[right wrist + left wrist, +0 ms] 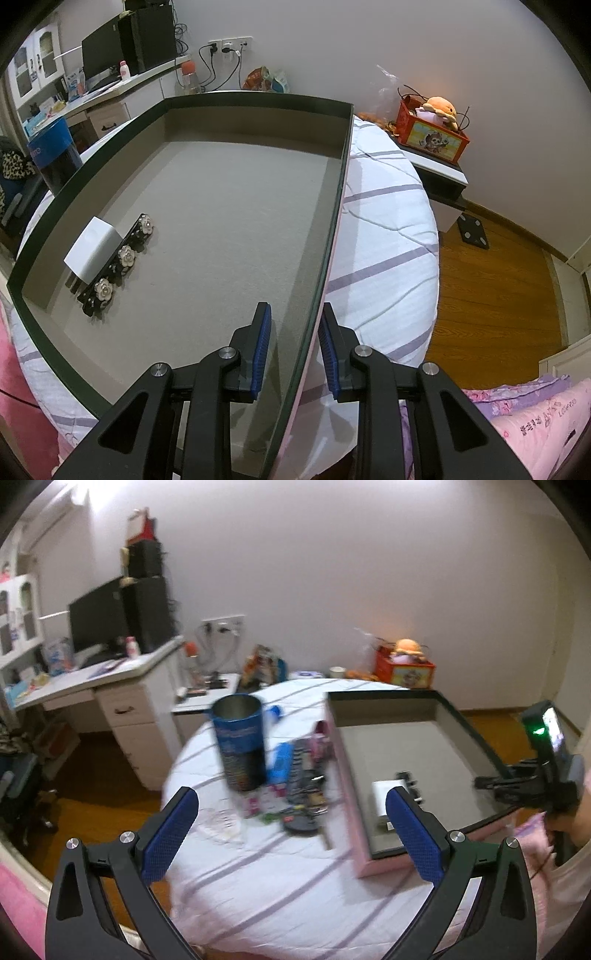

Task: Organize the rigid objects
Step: 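Move the left gripper to the blue tin can and grasp its rim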

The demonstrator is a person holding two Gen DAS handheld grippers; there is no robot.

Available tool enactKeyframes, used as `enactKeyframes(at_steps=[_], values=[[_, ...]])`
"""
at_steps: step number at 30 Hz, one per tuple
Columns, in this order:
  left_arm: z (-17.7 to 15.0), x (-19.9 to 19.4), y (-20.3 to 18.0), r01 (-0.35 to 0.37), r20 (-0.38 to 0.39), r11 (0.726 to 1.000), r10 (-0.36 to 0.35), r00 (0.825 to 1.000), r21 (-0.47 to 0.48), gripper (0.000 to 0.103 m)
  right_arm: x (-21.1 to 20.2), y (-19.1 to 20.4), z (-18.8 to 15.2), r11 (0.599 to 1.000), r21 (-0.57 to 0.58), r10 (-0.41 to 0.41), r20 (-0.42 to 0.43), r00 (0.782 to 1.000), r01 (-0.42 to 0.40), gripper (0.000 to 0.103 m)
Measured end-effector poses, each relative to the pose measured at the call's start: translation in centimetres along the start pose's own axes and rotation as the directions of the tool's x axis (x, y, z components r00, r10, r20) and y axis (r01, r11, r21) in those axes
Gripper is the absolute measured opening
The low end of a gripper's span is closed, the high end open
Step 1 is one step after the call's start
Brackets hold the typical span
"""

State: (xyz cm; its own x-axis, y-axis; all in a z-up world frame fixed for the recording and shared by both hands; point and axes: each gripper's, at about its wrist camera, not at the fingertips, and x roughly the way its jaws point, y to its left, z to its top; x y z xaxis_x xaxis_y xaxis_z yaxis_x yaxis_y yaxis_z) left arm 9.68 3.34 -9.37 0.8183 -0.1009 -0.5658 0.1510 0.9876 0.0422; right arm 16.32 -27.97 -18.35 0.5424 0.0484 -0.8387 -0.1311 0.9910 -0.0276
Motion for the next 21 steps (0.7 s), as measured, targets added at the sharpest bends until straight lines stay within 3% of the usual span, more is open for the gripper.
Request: enactKeyframes(at_steps=[3,10,15,21], values=[[-1.2,0.0,1.8,-0.047,-0.02,0.999,0.047,0.999,-0.009,0.102,0.0,0.2,0.1,1.0,0.002,-0.014,-0.004,1.0,0.014,0.028],[-3.5,1.3,4.7,-0.069,-0.084,0.997,0.065,0.994,-0.041,0.102,0.1,0.6,0.1,0.999,-0.003,-0.04,-0.013,0.999,0.04,0.028],[-3.8,2.8,5.5,-0.044,-0.111,0.996,0.036,0.993,-0.077,0.102,0.1,0.7,0.2,0.999,-0.006,-0.046,-0.016,0.999,0.046,0.028],[-1.9,4.5,5.8,0.019,-0.059,0.995,-0.024,0.998,-0.095,0.102,0.1,0.9,0.1,0.999,-0.007,-0.051,-0.012,0.999,0.051,0.028]])
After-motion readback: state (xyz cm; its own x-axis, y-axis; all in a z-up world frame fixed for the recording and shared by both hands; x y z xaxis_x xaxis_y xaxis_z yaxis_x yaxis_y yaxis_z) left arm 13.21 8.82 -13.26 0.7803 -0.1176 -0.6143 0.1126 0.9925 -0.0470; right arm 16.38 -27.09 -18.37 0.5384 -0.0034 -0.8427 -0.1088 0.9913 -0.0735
